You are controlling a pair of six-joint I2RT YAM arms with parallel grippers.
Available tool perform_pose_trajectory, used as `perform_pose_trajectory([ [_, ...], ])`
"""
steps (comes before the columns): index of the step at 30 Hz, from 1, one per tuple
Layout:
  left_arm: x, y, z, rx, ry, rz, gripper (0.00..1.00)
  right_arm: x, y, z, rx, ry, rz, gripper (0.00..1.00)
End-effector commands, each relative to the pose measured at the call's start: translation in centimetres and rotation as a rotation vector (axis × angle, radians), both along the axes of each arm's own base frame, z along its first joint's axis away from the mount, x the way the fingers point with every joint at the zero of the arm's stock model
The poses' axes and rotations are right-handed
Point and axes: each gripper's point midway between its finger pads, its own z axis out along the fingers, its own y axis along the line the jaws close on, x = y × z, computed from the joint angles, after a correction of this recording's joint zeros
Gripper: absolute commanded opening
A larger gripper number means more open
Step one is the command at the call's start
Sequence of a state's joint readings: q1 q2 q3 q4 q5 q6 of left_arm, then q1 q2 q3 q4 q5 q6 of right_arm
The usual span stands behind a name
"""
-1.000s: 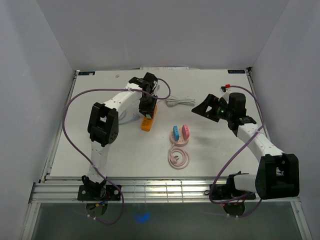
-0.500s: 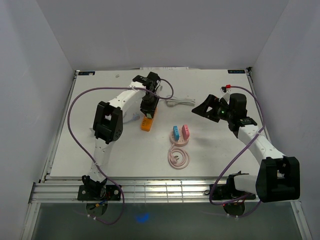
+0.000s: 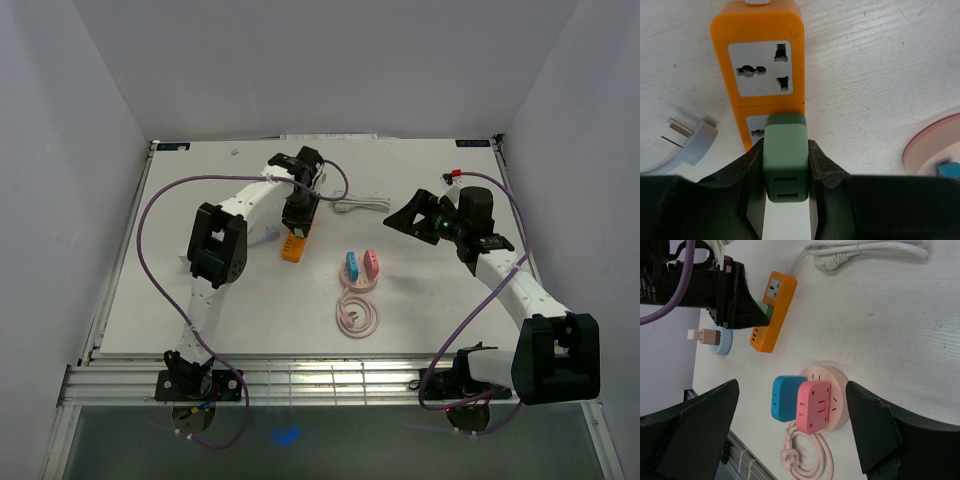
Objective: Insert the plug
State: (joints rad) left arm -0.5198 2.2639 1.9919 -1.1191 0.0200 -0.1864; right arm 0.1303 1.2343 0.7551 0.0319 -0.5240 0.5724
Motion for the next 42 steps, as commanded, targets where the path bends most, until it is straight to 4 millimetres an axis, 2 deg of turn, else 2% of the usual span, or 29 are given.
perform_pose_trajectory([
  [1,-0.6,0.3,-0.4,0.057,-0.010,0.008,0.00,0.3,0.0,1.1,0.007,-0.052,0.008,0.92],
  [8,-1.6,-0.2,-2.2,0.111,0.003,-0.013,0.00,0.3,0.1,0.8,0.008,-0.043,0.018,0.92],
  [12,-1.6,-0.6,-1.9,0.084,0.002,-0.018,0.00,0.3,0.1,1.0,0.009,-0.049,0.018,0.92],
  [15,-1.1,-1.0,-1.1,0.064,-0.019,-0.025,0.01,0.3,0.1,1.0,0.007,-0.052,0.017,0.92],
  [16,-0.7,-1.2,-0.6,0.056,-0.032,-0.023,0.05,0.3,0.1,1.0,0.008,-0.052,0.018,0.92],
  [17,-0.5,-1.2,-0.3,0.049,-0.039,-0.021,0.13,0.3,0.1,1.2,0.009,-0.056,0.020,0.92],
  [19,0.0,-1.3,0.5,0.039,-0.052,-0.021,0.21,0.3,0.1,1.2,0.009,-0.056,0.020,0.92],
  [23,1.1,-1.0,2.0,0.029,-0.079,-0.010,0.29,0.3,0.1,1.4,0.009,-0.059,0.018,0.92],
  [24,1.1,-1.0,2.3,0.025,-0.084,-0.010,0.37,0.3,0.1,1.4,0.009,-0.063,0.018,0.92],
  [28,1.7,-1.0,4.0,0.011,-0.125,-0.016,0.53,0.3,0.1,1.6,0.011,-0.066,0.019,0.92],
  [32,2.0,-0.9,4.9,0.004,-0.144,-0.016,0.54,0.3,0.1,1.4,0.011,-0.057,0.019,0.92],
  [42,1.4,-0.8,5.1,-0.006,-0.131,-0.025,0.57,0.3,0.1,1.6,0.010,-0.061,0.016,0.92],
])
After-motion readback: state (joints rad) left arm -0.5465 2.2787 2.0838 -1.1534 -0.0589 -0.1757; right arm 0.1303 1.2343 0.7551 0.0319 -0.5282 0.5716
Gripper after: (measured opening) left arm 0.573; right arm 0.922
